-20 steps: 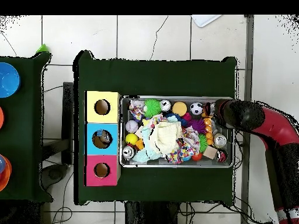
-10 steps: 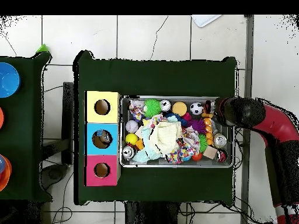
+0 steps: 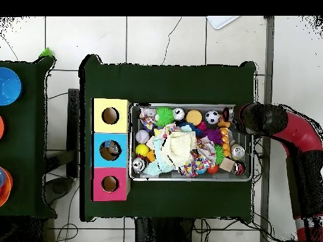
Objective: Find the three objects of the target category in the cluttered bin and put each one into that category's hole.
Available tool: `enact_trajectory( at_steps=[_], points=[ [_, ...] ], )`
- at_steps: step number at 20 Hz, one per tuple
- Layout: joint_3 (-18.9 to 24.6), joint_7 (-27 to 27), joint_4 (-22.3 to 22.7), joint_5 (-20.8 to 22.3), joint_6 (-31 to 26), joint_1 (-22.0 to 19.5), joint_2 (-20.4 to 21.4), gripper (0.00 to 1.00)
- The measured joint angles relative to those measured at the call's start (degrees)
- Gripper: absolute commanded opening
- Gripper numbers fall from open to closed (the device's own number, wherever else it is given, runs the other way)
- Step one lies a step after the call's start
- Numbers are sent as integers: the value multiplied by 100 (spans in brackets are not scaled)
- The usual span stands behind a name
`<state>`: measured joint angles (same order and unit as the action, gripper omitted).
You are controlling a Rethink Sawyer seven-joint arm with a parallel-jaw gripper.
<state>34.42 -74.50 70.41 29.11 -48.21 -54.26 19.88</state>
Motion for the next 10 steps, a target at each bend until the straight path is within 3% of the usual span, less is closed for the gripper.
enact_trajectory(
  at_steps=[10],
  points=[
    [0,576,-175,49,-265,-17,-48,100]
  ],
)
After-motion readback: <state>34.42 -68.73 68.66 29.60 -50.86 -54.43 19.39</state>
